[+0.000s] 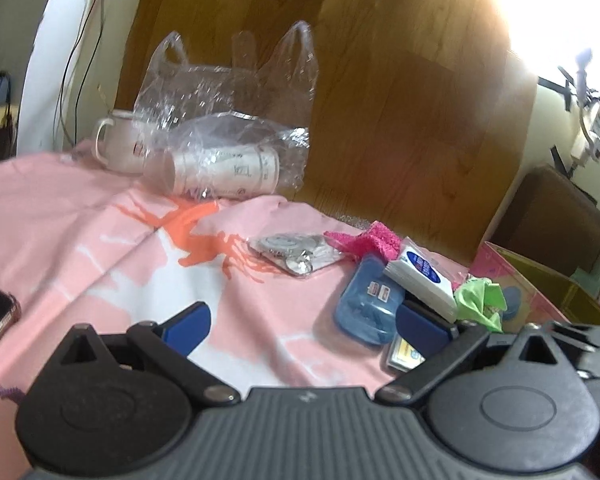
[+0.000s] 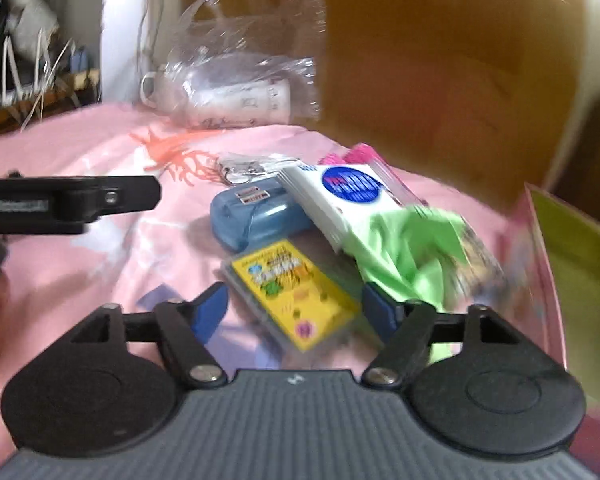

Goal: Organize soft objects
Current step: 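Move the left gripper toward the yellow card case, then grasp the yellow card case with the left gripper and drop it into the tin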

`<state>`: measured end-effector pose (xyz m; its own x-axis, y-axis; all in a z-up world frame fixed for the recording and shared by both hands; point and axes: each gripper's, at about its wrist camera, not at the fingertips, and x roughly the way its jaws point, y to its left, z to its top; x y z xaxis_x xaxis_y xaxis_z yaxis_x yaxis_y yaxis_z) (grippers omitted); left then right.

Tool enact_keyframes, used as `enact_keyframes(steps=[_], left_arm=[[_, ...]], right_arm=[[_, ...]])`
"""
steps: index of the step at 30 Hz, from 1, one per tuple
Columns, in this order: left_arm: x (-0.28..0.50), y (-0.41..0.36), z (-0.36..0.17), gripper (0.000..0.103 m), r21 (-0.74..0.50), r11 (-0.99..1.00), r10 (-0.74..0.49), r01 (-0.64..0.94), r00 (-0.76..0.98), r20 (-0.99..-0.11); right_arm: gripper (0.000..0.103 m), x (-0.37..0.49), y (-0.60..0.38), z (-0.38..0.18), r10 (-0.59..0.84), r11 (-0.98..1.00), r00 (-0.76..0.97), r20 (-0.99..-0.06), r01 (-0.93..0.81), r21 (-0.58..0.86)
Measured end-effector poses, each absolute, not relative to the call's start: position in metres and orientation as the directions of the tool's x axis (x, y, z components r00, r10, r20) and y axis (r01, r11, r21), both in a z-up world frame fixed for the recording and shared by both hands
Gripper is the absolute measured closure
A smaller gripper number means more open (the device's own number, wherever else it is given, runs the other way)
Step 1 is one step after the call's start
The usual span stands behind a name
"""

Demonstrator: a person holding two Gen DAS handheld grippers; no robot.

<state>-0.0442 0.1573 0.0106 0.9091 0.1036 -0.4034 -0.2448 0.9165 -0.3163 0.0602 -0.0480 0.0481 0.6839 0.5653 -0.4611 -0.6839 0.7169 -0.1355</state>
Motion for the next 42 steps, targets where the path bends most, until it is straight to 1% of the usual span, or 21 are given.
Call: enact_keyframes(steps=[2,4,5,7,10,15,18,20,22,24,26,28,29,30,31,32,33,35,37,40,42], left_arm=[[-0.043,0.163,0.010,0.001,-0.346,0.903,0.096,-0.254,0.905,-0.414],[-0.043,0.165,0.009,0.001,-0.361,0.896,0.093,-0.259,0.904,-0.417],[-0.044,0.165,0.009,0.001,-0.362,0.895,0.094,-0.260,0.904,-0.417],[-0.044,0.164,0.009,0.001,-0.353,0.899,0.097,-0.259,0.904,-0.416],[-0.044,0.160,0.010,0.001,-0.339,0.906,0.099,-0.255,0.904,-0.417],[-0.040,0.159,0.011,0.001,-0.327,0.917,0.068,-0.230,0.895,-0.440],[-0.036,0.147,0.012,0.001,-0.270,0.940,0.061,-0.208,0.883,-0.466],[-0.033,0.130,0.013,0.002,-0.195,0.966,0.056,-0.169,0.874,-0.482],[-0.034,0.107,0.016,0.003,-0.150,0.984,0.004,-0.091,0.869,-0.495],[-0.036,0.076,0.018,0.005,-0.154,0.987,-0.109,0.033,0.849,-0.516],[-0.038,0.043,0.021,0.008,-0.167,0.971,-0.236,0.172,0.809,-0.538],[-0.040,0.014,0.024,0.015,-0.189,0.937,-0.348,0.294,0.752,-0.560],[-0.041,0.000,0.024,0.017,-0.202,0.915,-0.400,0.350,0.712,-0.577],[-0.041,-0.011,0.022,0.020,-0.212,0.898,-0.432,0.387,0.678,-0.595],[-0.040,-0.019,0.020,0.026,-0.224,0.881,-0.459,0.416,0.642,-0.614],[-0.037,-0.026,0.016,0.028,-0.245,0.866,-0.482,0.436,0.599,-0.639],[-0.036,-0.030,0.013,0.027,-0.254,0.860,-0.492,0.443,0.588,-0.642],[-0.043,-0.033,0.011,0.027,-0.258,0.849,-0.510,0.462,0.583,-0.632],[-0.042,-0.036,0.011,0.033,-0.313,0.817,-0.562,0.484,0.546,-0.621],[-0.042,-0.041,0.012,0.035,-0.279,0.834,-0.533,0.477,0.561,-0.634],[-0.038,-0.044,0.018,0.035,-0.299,0.833,-0.539,0.466,0.561,-0.628]], right_arm=[[0.021,0.072,-0.038,0.047,0.558,0.693,0.675,-0.483,-0.699,-0.177],[0.020,0.085,-0.036,0.043,0.554,0.682,0.652,-0.518,-0.712,-0.167],[0.027,0.090,-0.038,0.044,0.566,0.682,0.641,-0.519,-0.717,-0.142],[0.037,0.081,-0.044,0.045,0.573,0.677,0.646,-0.505,-0.720,-0.153],[0.039,0.052,-0.062,0.040,0.579,0.684,0.647,-0.496,-0.716,-0.137],[0.039,-0.003,-0.109,0.026,0.549,0.739,0.699,-0.459,-0.662,-0.125],[0.038,-0.031,-0.150,0.016,0.503,0.798,0.741,-0.445,-0.596,-0.089],[0.028,-0.044,-0.175,0.012,0.464,0.839,0.769,-0.440,-0.541,-0.061],[0.025,-0.054,-0.201,0.006,0.447,0.867,0.779,-0.440,-0.498,0.001],[0.025,-0.062,-0.219,0.001,0.456,0.874,0.782,-0.426,-0.483,0.049],[0.025,-0.071,-0.223,-0.004,0.451,0.877,0.793,-0.409,-0.480,0.037],[0.025,-0.078,-0.221,-0.009,0.447,0.876,0.805,-0.390,-0.482,0.009],[0.025,-0.080,-0.222,-0.012,0.448,0.875,0.811,-0.377,-0.484,0.000],[0.026,-0.080,-0.220,-0.014,0.453,0.873,0.813,-0.366,-0.487,-0.001],[0.030,-0.081,-0.221,-0.015,0.457,0.873,0.814,-0.358,-0.488,0.002],[0.039,-0.086,-0.222,-0.019,0.457,0.873,0.818,-0.350,-0.487,0.003],[0.039,-0.086,-0.223,-0.020,0.460,0.873,0.820,-0.342,-0.489,0.001],[0.039,-0.088,-0.225,-0.021,0.463,0.872,0.822,-0.331,-0.490,0.003],[0.039,-0.095,-0.226,-0.024,0.457,0.876,0.833,-0.312,-0.482,-0.004],[0.039,-0.098,-0.225,-0.024,0.445,0.883,0.847,-0.290,-0.470,-0.017],[0.039,-0.101,-0.224,-0.022,0.437,0.886,0.861,-0.262,-0.462,-0.043]])
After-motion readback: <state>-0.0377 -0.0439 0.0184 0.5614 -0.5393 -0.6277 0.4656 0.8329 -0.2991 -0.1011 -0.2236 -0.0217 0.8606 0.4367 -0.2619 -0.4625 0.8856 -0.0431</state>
